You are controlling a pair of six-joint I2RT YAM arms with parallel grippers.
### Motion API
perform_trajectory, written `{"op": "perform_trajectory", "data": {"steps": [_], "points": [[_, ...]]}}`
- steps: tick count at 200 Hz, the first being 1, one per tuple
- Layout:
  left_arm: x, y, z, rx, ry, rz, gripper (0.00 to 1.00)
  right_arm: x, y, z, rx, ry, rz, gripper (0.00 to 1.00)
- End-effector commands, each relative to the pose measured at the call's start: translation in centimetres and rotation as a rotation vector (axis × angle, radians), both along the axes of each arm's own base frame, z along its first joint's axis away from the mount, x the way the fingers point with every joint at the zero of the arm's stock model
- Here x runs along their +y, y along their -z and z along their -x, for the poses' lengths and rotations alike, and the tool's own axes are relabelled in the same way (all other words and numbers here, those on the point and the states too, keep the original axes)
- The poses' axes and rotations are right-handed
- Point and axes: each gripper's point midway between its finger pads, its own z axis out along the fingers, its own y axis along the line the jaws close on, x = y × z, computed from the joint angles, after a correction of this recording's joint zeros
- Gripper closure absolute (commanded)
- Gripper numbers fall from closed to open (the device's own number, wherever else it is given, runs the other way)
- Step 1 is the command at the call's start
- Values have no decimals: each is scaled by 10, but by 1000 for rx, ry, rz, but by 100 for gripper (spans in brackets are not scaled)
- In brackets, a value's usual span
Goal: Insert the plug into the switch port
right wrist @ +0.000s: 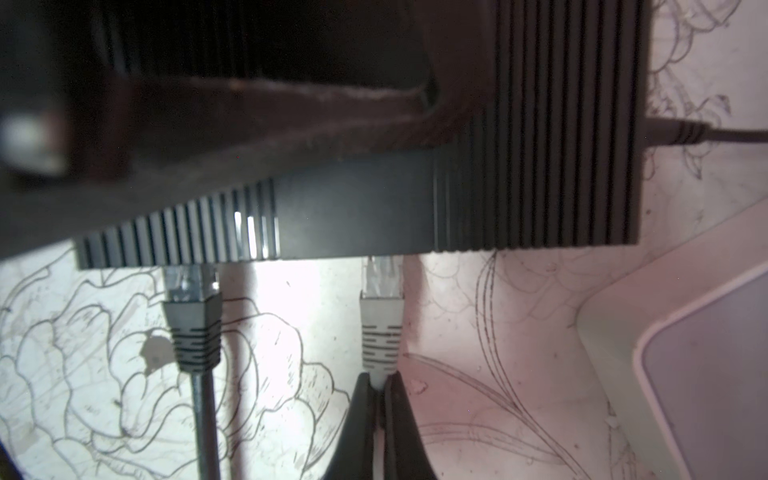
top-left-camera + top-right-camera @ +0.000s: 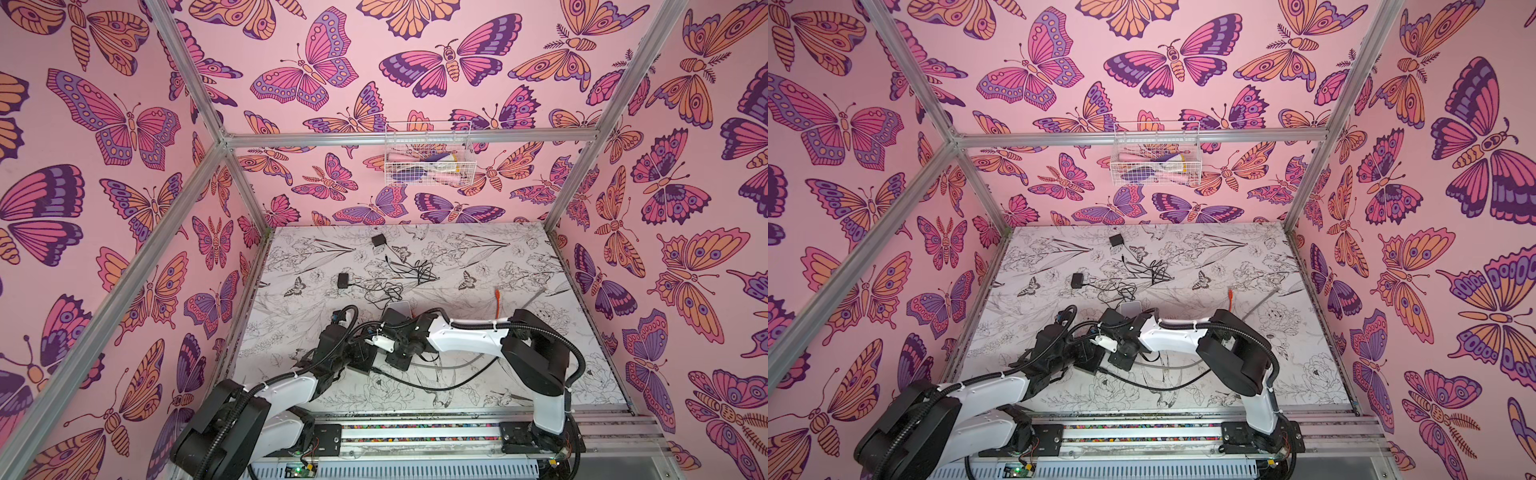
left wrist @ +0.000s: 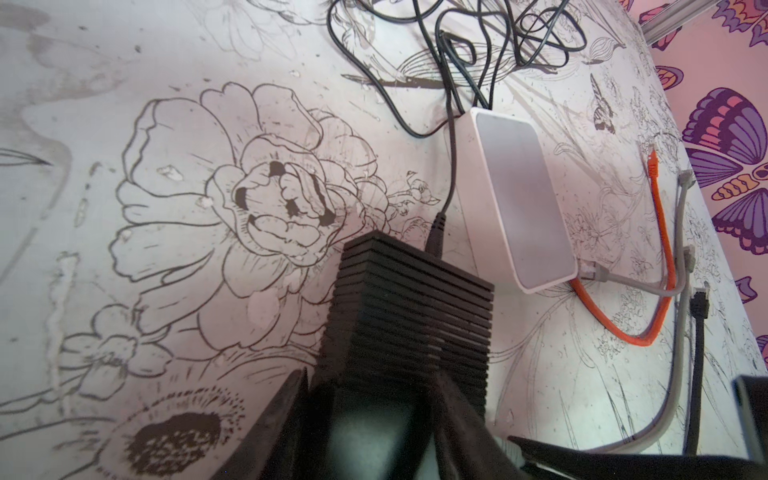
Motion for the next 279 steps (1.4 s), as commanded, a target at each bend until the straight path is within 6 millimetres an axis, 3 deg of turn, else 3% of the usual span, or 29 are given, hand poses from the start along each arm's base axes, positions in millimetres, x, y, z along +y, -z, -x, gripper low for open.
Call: {"op": "perform_trajectory", "data": {"steps": [1,65,206,246,279], "points": [[-26,34,64,233,203,56,51,101,-104,-39,-187,-25,-520,100],[-29,37,68,239,220,65,51,105,-106,-42,-189,-23,-552,100],[-40,52,81,280,271,66,51,129,-135,-57,-211,-56,-676,100],[-20,53,72,261,188,0,50,113,-113,-56,-205,-53,-585,100],[-10,39,56,209,140,17,50,87,-88,-54,-184,-31,-501,100]]}}
